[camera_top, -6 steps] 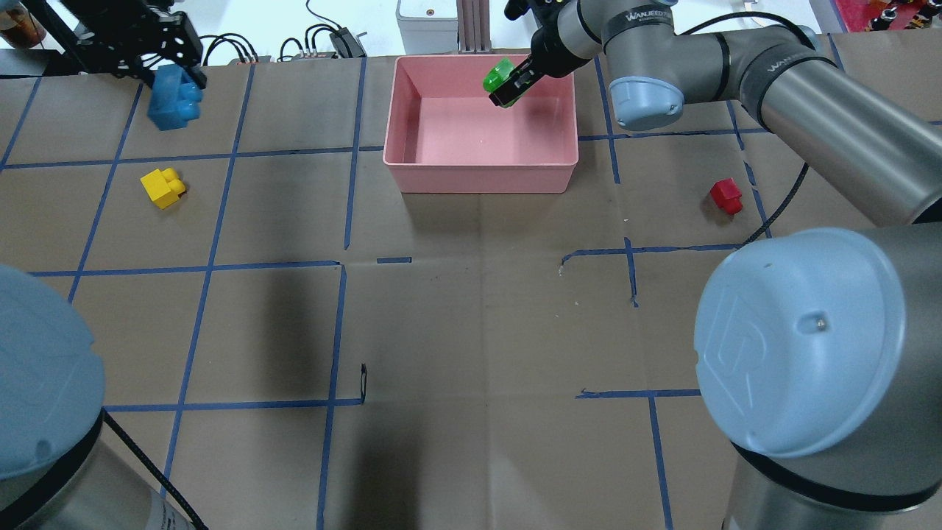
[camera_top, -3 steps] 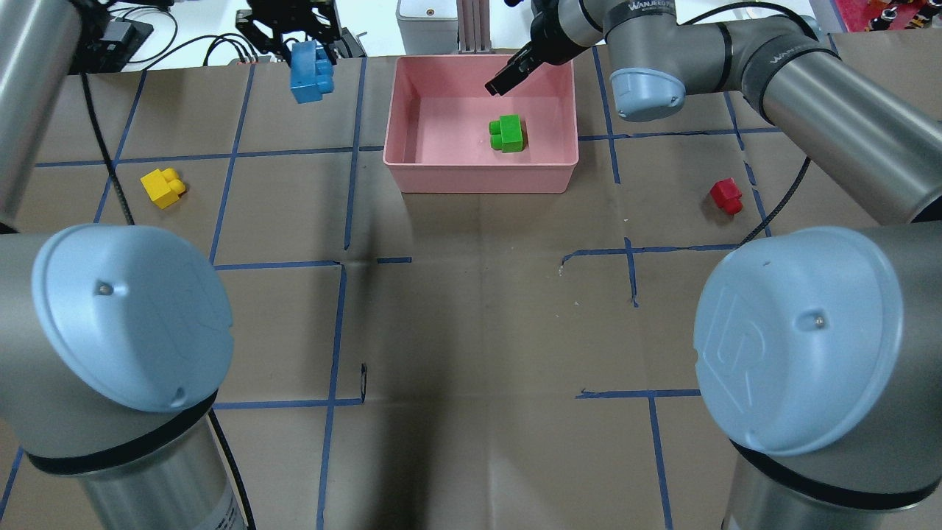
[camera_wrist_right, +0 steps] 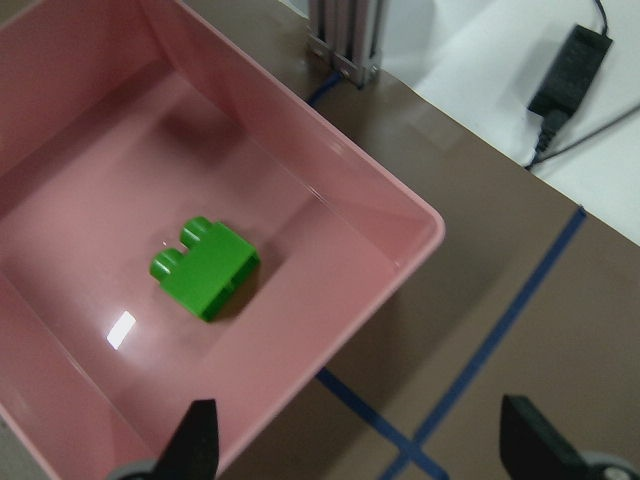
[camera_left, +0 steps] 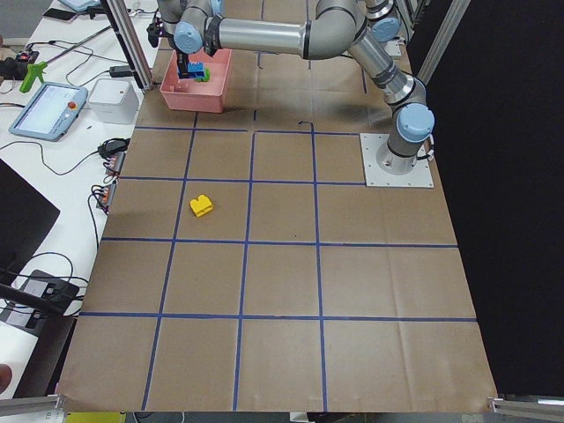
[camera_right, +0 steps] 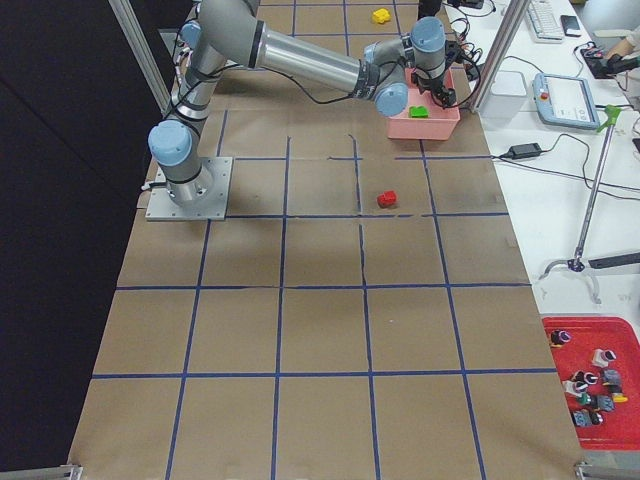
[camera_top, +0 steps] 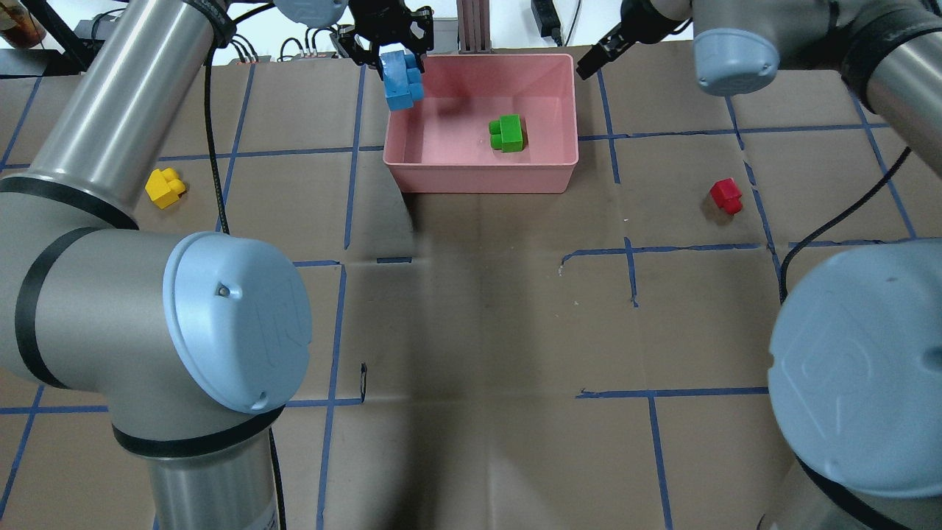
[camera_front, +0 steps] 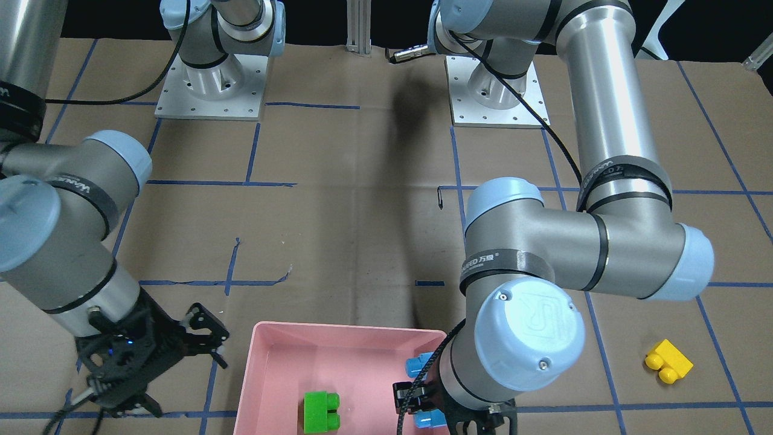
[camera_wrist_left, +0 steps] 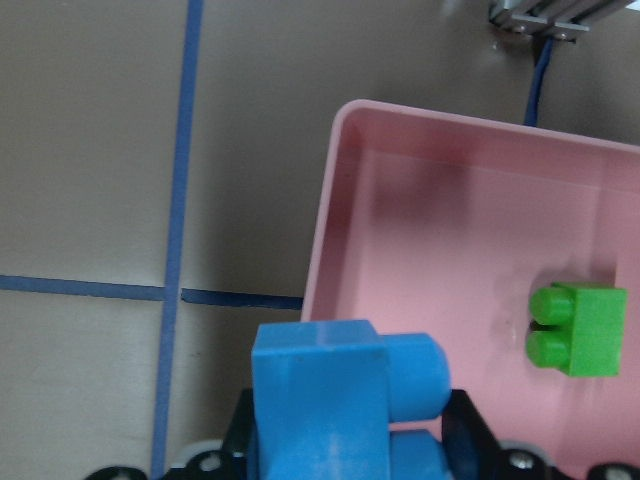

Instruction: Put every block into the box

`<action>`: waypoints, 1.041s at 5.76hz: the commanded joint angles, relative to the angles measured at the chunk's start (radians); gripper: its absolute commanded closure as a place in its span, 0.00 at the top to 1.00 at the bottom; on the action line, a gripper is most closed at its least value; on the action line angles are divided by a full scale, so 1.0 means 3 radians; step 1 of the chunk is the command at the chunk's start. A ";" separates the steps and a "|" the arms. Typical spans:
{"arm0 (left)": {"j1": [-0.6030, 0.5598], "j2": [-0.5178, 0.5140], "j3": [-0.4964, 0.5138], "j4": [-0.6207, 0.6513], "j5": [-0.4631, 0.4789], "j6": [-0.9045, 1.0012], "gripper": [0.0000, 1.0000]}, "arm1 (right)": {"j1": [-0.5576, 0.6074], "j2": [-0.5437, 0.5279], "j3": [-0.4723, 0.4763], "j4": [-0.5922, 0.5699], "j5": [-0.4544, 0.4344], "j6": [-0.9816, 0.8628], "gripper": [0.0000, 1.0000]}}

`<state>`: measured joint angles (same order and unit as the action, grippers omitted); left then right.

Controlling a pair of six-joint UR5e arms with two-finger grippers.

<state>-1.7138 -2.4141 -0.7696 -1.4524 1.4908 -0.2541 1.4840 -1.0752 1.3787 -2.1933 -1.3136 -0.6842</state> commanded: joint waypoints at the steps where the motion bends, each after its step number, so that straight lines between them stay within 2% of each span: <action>1: -0.0162 -0.0291 -0.0007 0.0369 0.0006 -0.0104 0.24 | -0.0308 -0.0316 0.0468 0.0204 -0.0624 0.0685 1.00; 2: -0.0198 -0.0323 -0.0007 0.0418 -0.0004 -0.0140 0.31 | -0.0380 -0.0338 0.0694 0.0168 -0.0814 0.1121 1.00; 3: -0.0234 -0.0313 -0.0032 0.0423 0.0036 -0.0130 0.79 | -0.0527 -0.0262 0.0924 0.0122 -0.0811 0.1186 1.00; 4: -0.0239 -0.0232 -0.0027 0.0398 0.0032 -0.0130 0.98 | -0.0650 -0.0190 0.1225 -0.0587 -0.0786 0.1156 1.00; 5: -0.0229 -0.0059 -0.0047 0.0362 0.0042 -0.0120 0.98 | -0.0692 -0.0119 0.1502 -0.1070 -0.0776 0.1171 1.00; 6: -0.0133 0.0211 -0.0068 0.0094 0.0052 -0.0089 0.98 | -0.0698 -0.0032 0.1606 -0.1130 -0.0765 0.1181 1.00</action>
<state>-1.7734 -2.4189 -0.7848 -1.3670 1.5035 -0.2877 1.2813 -1.1089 1.8153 -2.4770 -1.5462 -0.3331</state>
